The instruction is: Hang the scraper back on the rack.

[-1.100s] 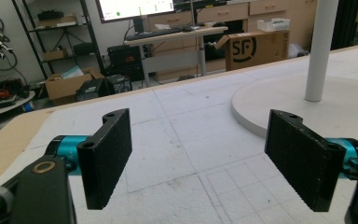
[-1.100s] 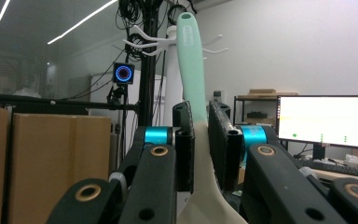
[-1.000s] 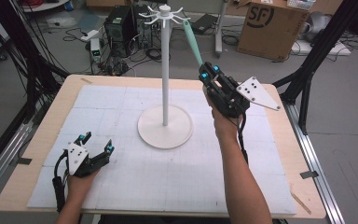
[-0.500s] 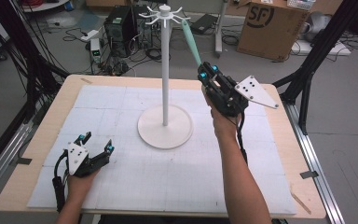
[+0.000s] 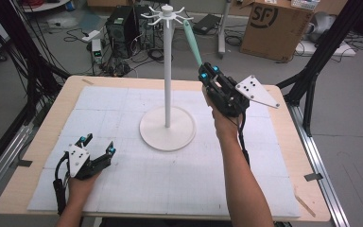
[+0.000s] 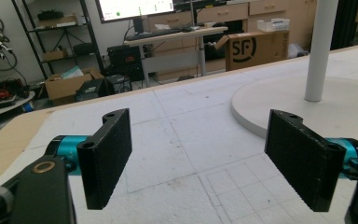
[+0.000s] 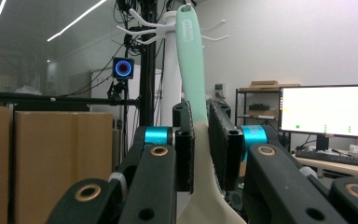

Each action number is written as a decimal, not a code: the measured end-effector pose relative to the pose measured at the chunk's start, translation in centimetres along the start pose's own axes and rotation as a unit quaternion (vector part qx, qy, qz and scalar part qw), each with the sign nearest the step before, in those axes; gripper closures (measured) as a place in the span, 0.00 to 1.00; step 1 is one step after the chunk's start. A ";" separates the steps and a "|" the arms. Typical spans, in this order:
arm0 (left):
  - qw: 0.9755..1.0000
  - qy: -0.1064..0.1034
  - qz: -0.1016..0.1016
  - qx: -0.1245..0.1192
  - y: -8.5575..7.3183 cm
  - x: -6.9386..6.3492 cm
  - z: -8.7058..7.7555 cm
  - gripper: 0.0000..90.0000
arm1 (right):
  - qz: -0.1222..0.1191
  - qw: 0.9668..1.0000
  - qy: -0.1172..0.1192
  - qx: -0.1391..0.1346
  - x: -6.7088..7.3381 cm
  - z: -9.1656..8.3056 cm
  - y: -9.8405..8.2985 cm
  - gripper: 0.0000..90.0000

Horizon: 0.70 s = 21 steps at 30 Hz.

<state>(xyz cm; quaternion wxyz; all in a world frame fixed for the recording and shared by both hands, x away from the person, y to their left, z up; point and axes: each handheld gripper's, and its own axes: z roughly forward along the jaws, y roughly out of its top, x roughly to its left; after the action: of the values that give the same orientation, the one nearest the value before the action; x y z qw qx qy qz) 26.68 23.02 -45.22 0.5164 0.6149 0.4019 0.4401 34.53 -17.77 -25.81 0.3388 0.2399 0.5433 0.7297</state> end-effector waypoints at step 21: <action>1.000 0.001 0.001 0.000 0.0 0.0 0.0 0.26 | 0.016 1.000 -0.001 0.013 0.0 0.2 0.0 0.61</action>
<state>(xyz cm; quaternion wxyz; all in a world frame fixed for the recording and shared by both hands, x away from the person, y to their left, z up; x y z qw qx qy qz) 26.69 23.03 -45.21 0.5159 0.6147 0.4021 0.4409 34.69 -17.63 -25.78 0.3248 0.2536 0.5487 0.7275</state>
